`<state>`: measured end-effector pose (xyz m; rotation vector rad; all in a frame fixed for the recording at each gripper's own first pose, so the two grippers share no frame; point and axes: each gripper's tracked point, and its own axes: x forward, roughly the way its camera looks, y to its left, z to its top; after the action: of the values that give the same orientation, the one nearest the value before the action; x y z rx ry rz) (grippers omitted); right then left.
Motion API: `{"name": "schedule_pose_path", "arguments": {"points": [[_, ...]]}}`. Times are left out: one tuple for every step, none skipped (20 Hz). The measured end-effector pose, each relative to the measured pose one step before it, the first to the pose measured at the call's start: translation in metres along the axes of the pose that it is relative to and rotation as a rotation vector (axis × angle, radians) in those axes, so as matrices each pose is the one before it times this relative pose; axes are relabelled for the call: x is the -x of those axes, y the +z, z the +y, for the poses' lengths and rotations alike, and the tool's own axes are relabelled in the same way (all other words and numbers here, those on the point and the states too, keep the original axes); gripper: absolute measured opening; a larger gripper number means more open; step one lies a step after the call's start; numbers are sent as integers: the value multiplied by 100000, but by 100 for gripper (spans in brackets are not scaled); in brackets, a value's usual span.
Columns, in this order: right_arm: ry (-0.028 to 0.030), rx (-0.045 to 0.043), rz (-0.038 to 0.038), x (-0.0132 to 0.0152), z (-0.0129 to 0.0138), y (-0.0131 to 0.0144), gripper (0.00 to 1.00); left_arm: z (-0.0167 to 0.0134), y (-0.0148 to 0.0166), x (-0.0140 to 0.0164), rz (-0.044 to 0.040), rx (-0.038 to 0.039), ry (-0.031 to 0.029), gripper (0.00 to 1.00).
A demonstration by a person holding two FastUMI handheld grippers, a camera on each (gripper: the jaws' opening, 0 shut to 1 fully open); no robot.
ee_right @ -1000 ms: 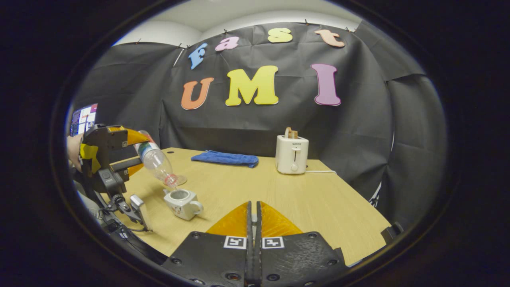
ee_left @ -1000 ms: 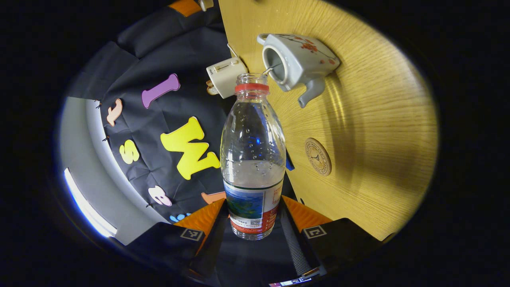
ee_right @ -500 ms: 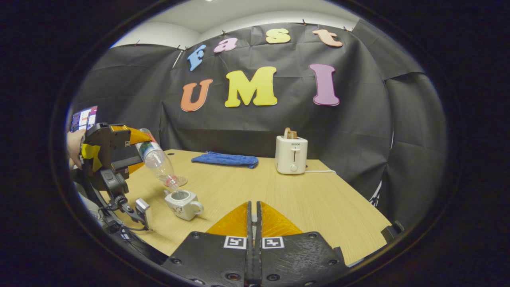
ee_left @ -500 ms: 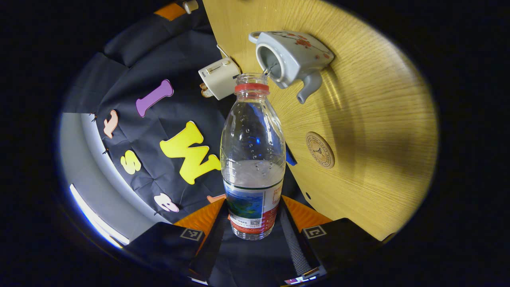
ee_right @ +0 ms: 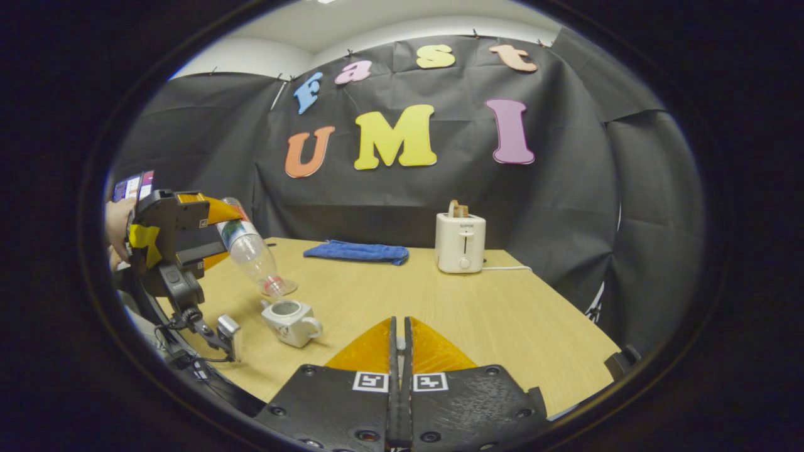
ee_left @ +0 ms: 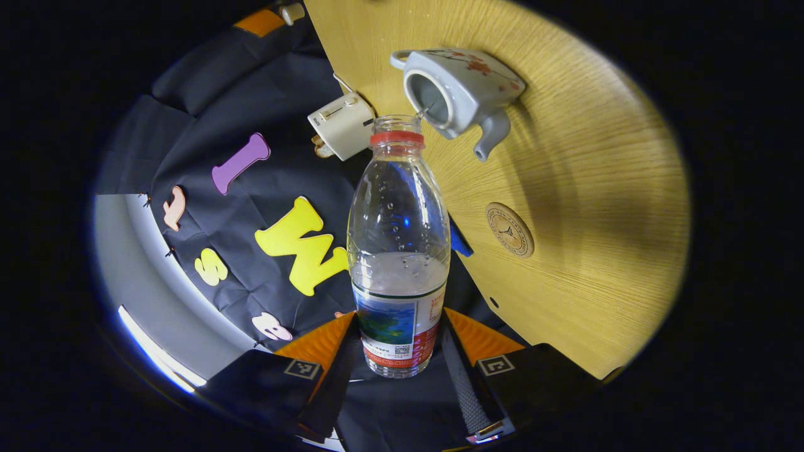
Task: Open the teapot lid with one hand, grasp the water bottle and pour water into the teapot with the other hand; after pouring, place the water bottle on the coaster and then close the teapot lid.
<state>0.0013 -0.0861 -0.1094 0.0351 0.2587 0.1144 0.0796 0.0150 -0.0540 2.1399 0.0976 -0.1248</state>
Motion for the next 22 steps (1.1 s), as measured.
{"name": "schedule_pose_path", "arguments": {"points": [[148,-220,75,67,18,-47,0,214,37,22,-159,-559,311,76],[113,-220,-26,-24,10,-40,0,-4,196,-36,-72,-735,231,80],[-65,-164,-49,-75,-101,-34,0,53,78,70,-59,-878,342,72],[-46,-180,30,56,-48,-46,0,56,77,24,175,-728,286,80],[79,-345,60,40,-14,-62,0,111,-66,123,55,-414,246,76],[54,-224,-12,-27,19,-12,0,-8,39,127,137,-19,28,76],[65,-63,-96,52,20,72,0,-75,-85,-16,-100,8,-247,76],[-173,308,-8,-8,19,-118,0,-14,48,-38,-153,-267,-145,80],[147,143,-19,37,29,-97,0,123,57,-25,-270,-373,142,76],[218,-234,-166,89,84,52,0,173,12,-38,-319,-18,87,80],[87,-143,-194,0,59,63,0,-1,-115,129,97,246,-149,80],[48,-142,-143,36,25,84,0,-83,-17,45,110,523,-506,76],[-38,-34,-17,33,-52,26,0,-138,-33,93,143,594,-392,76],[-98,29,-79,93,-16,-5,0,-124,28,97,83,601,-31,76],[-263,4,-108,-18,-65,7,0,2,-70,29,427,1025,328,76],[-266,3,-118,107,-96,81,0,-222,-42,-44,86,1574,-167,76],[-202,1,-122,-20,-40,115,0,-332,-46,-9,104,1985,-915,76],[-150,80,-89,28,40,76,0,-313,20,-87,40,2014,-799,76],[-66,89,-133,75,60,55,0,336,-329,-138,14,2021,88,76],[-21,94,3,13,59,60,0,136,-80,-79,-224,2552,427,76],[143,33,-8,11,77,24,0,-85,-19,-33,-315,3196,437,75],[154,-77,12,2,135,91,0,-200,-46,154,-990,4126,1349,76]]}}
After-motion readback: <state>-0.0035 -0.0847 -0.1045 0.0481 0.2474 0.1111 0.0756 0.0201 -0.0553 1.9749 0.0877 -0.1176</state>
